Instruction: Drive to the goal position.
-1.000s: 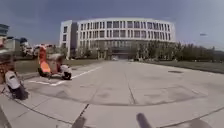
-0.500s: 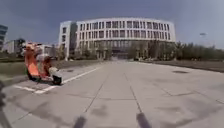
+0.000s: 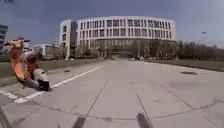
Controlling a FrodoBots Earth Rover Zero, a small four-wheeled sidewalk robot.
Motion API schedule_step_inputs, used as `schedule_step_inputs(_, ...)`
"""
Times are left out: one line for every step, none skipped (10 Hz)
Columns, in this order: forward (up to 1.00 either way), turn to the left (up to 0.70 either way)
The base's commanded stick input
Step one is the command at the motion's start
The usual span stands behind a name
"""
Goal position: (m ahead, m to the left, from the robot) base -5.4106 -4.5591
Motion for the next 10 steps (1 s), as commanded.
schedule_step_inputs(1.00, 0.00)
schedule_step_inputs(1.00, 0.00)
schedule_step_inputs(1.00, 0.00)
schedule_step_inputs(1.00, 0.00)
schedule_step_inputs(1.00, 0.00)
schedule_step_inputs(1.00, 0.00)
schedule_step_inputs(1.00, 0.00)
schedule_step_inputs(1.00, 0.00)
schedule_step_inputs(1.00, 0.00)
schedule_step_inputs(1.00, 0.00)
